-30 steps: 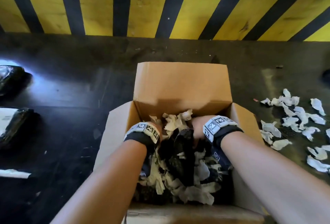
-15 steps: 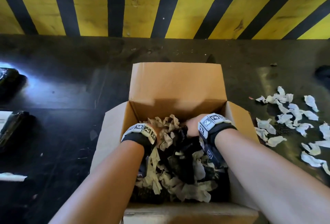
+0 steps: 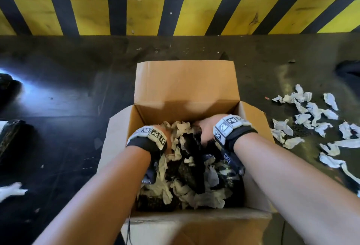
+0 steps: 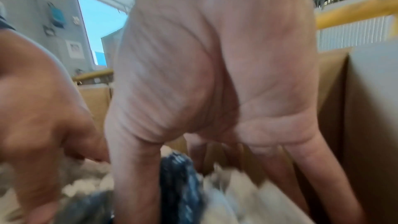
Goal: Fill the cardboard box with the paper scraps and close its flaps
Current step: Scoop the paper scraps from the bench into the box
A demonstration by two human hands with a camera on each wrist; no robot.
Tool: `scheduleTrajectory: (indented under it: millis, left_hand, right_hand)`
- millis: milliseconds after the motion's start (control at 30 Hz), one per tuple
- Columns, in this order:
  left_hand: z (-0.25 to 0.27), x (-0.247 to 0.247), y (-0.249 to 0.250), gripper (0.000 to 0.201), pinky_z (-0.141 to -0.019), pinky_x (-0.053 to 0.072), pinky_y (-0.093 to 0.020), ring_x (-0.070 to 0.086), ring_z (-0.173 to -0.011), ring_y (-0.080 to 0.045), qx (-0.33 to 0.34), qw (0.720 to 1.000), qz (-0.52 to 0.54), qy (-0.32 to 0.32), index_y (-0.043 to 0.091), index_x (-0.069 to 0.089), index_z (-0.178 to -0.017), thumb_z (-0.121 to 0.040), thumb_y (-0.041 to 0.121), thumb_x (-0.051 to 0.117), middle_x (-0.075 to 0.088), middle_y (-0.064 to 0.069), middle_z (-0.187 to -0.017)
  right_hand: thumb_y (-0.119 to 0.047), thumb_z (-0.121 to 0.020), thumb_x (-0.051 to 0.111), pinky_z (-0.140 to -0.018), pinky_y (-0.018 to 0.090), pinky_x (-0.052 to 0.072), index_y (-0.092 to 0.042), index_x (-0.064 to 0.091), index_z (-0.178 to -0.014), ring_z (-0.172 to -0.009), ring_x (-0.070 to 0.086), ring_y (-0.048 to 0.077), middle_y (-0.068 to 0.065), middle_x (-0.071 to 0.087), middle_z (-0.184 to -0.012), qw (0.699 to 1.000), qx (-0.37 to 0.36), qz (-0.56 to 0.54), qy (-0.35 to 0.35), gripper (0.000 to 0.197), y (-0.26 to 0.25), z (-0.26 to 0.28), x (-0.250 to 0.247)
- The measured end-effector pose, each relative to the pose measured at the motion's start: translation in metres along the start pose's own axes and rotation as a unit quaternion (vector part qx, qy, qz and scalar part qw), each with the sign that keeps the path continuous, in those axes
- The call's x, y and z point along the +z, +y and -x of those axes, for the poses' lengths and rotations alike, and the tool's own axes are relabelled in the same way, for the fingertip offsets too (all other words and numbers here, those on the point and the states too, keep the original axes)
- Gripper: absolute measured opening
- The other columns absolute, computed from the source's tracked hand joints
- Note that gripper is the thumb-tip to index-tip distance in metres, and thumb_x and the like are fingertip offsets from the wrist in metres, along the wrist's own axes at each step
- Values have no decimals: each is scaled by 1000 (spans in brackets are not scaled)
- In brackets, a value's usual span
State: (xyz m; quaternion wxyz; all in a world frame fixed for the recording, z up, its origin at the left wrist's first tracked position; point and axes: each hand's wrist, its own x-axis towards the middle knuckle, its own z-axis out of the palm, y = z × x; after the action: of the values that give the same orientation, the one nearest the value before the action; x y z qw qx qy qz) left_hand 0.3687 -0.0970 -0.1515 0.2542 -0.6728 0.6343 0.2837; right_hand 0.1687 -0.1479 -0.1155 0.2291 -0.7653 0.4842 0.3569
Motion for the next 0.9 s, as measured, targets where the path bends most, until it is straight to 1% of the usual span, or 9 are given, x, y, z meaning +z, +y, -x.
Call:
scheduleTrajectory:
  millis: [67,133,200,300,367,433,567,800,900]
  left_hand:
    - [4,-7,8,50,-74,54,-31,67,-88,-29,8,1000,-21,10,21,66,-121,-77,46,69,70,-4,-101]
    - [7,4,12,43,-72,52,-29,66,-87,-28,-14,999,-35,-5,22,68,-112,-76,46,72,70,-6,-104]
    - [8,16,15,64,-77,53,-30,66,-88,-24,-18,999,-49,-13,28,65,-120,-66,61,74,70,0,-110]
    - [1,3,19,68,-90,50,-33,65,-110,-25,-4,997,-72,-26,31,62,-130,-72,65,66,65,-1,-131]
    - [11,-22,29,42,-93,51,-36,67,-102,-23,-15,994,-74,-79,36,75,-94,-62,63,72,69,-2,-127]
    - [23,-47,41,30,-91,55,-36,67,-92,-19,1,997,-77,-23,35,77,-79,-62,60,78,74,-2,-113]
    - [50,-98,113,55,-88,49,-36,63,-106,-27,67,989,-74,105,16,68,-125,-83,51,74,67,-6,-120]
    - [66,-144,311,108,-99,50,-45,56,-127,-33,173,972,-36,158,22,30,-155,-69,68,77,51,-11,-146]
    - [48,-140,380,135,-105,45,-58,44,-138,-44,194,974,-15,115,35,2,-159,-58,69,85,19,-17,-163]
  right_hand:
    - [-43,-73,72,-78,35,55,-21,53,-144,-112,66,32,9,65,-133,1000,-2,-5,2,77,-1,7,-2]
    - [-47,-71,68,-69,33,56,-19,66,-129,-94,70,28,7,73,-113,1000,11,-8,13,65,0,15,13]
    - [-55,-61,70,-64,32,58,-22,74,-115,-79,70,24,4,75,-99,999,26,-27,23,63,-1,25,28]
    - [-55,-72,74,-92,44,58,-30,51,-147,-109,65,28,5,65,-138,996,-9,-78,35,82,2,45,17]
    - [-42,-85,73,-108,46,47,-28,32,-159,-131,54,27,6,47,-157,986,-49,-141,74,85,14,69,1]
    - [-28,-90,70,-108,39,46,-27,43,-154,-133,54,25,5,53,-150,968,-63,-194,147,68,39,102,-12]
    - [-15,-92,65,-78,23,47,-25,66,-132,-100,66,18,0,72,-117,932,-7,-255,256,41,127,153,2]
    - [-37,-73,81,-106,41,47,-36,29,-158,-128,56,38,16,47,-153,926,186,-253,211,99,307,186,75]
    - [-47,-56,94,-118,63,30,-46,11,-160,-152,21,49,16,13,-169,927,246,-239,150,133,366,190,110]
